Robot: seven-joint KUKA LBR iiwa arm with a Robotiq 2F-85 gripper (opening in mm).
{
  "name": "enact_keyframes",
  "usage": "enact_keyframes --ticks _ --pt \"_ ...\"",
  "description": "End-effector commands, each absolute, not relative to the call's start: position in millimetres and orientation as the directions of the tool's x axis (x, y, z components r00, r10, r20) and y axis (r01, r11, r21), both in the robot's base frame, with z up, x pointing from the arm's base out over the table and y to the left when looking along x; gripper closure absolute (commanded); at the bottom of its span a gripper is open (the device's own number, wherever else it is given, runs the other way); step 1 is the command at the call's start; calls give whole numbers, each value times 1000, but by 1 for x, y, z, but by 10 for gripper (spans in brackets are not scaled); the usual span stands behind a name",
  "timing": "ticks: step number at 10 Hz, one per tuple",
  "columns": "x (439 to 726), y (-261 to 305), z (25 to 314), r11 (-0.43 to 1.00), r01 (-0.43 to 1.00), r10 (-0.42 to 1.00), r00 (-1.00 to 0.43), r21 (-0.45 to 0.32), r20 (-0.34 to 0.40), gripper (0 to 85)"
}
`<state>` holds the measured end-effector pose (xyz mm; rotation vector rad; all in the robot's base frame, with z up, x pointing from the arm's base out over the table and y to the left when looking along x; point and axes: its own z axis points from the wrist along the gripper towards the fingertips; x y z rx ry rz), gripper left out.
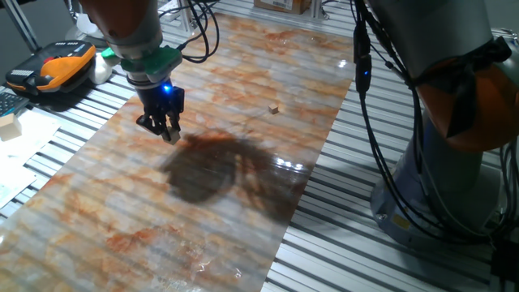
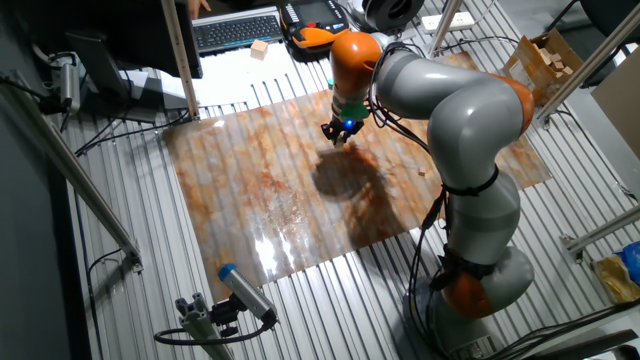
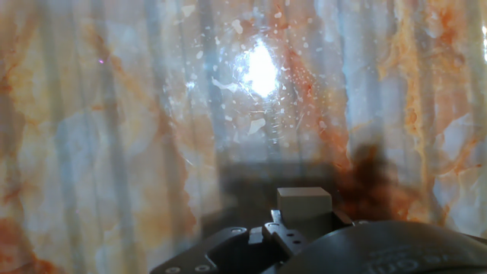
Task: Pick up one small block
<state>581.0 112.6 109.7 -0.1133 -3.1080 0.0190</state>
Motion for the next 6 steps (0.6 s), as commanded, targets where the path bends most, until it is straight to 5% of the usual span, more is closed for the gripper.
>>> enact_keyframes --ticks 1,6 --pt "581 113 110 997 73 73 -997 -12 31 850" --pt "582 113 110 997 71 71 -997 -9 23 850"
